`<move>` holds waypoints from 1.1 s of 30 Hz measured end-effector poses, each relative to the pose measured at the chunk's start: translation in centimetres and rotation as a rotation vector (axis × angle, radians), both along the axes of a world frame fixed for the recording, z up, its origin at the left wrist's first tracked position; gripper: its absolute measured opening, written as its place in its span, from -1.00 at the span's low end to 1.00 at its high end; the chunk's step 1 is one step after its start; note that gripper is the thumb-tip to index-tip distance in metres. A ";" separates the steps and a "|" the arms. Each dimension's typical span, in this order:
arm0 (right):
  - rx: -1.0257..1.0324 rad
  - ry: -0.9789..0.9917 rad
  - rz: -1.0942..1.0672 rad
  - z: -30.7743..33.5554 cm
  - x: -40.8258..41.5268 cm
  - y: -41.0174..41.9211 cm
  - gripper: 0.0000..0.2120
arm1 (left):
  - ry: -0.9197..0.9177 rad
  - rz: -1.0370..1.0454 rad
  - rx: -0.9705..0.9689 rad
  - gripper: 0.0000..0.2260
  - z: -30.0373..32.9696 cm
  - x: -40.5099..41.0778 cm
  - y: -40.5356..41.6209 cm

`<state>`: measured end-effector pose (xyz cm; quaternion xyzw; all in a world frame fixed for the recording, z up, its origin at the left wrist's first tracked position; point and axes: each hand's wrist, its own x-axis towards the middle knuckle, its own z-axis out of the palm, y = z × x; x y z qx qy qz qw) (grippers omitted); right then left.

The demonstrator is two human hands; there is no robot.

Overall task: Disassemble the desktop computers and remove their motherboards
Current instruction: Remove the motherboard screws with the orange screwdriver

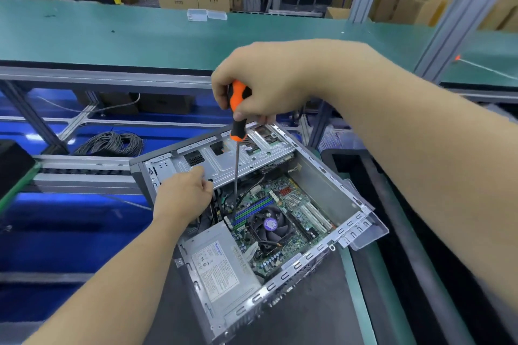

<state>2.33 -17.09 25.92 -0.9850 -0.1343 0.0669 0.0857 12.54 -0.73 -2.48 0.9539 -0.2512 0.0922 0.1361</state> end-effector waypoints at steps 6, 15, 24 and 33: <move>0.022 -0.044 -0.082 1.6 -2.6 -2.8 -0.92 | 0.150 -0.060 -0.083 -0.77 2.2 -2.0 -2.8; 0.066 -0.049 -0.186 1.8 -5.2 -6.2 -0.91 | 0.720 -0.219 -0.022 -0.80 2.3 -5.2 -7.2; 0.135 -0.083 -0.206 2.0 -6.6 -8.2 -0.92 | 0.545 -0.296 0.155 -0.63 1.0 -6.3 -8.5; 0.126 -0.102 -0.207 2.9 -7.2 -8.6 -0.93 | 0.484 -0.176 0.071 -0.72 0.7 -6.9 -9.9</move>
